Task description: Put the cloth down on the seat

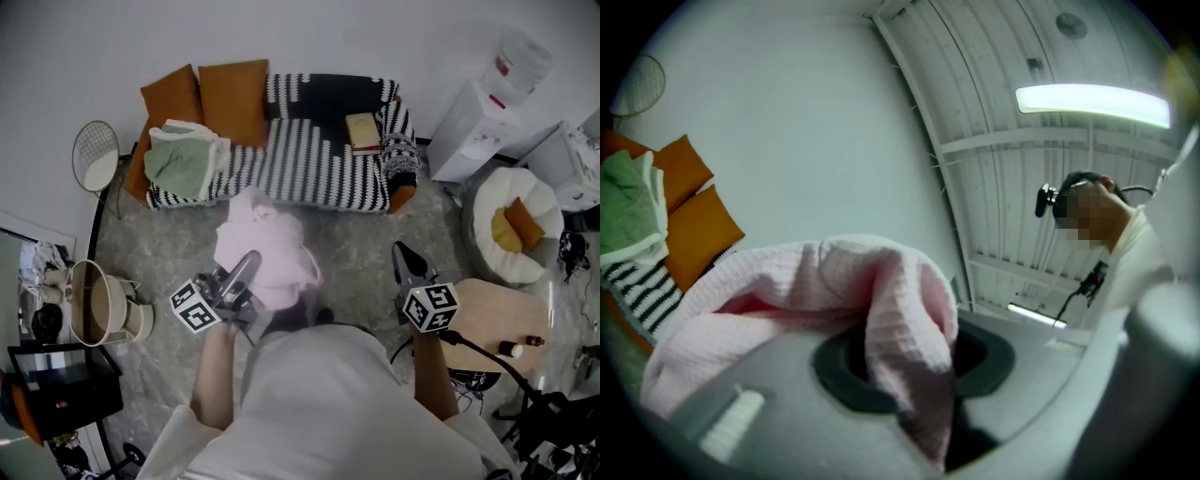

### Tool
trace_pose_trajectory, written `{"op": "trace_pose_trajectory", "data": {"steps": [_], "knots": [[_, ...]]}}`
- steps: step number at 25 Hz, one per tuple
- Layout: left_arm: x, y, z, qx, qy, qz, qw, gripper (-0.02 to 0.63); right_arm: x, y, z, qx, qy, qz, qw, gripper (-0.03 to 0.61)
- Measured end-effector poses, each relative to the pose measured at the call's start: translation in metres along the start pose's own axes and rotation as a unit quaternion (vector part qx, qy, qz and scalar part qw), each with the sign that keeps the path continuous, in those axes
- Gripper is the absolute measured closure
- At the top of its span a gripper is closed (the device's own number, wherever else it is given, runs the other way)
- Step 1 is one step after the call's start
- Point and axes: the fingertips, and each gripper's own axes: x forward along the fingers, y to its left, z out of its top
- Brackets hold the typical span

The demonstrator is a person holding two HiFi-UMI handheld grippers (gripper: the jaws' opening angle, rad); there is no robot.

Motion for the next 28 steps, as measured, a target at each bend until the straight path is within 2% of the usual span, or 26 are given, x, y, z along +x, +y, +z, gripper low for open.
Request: {"op": "trace_pose_trajectory", "data": {"steps": [11, 21, 28], "knots": [[0.025, 0.056, 0.026, -0.014, 0.014, -0.017, 0.9997, 0.512, 0.051, -0.008, 0.014, 0.0, 0.005, -0.021, 1.0, 0.575], [0.055, 0.122, 0.064, -0.021, 0.043, -0.032, 0.9984, 0.512, 0.122, -0.014, 0.035, 0.007, 0.011, -0.04, 0.999, 0.575], [0.069, 0.17, 0.095, -0.029, 0.048, -0.043, 0.9975, 0.512, 0.176, -0.008, 0.053, 0.003, 0.014, -0.047, 0.999, 0.575]]}}
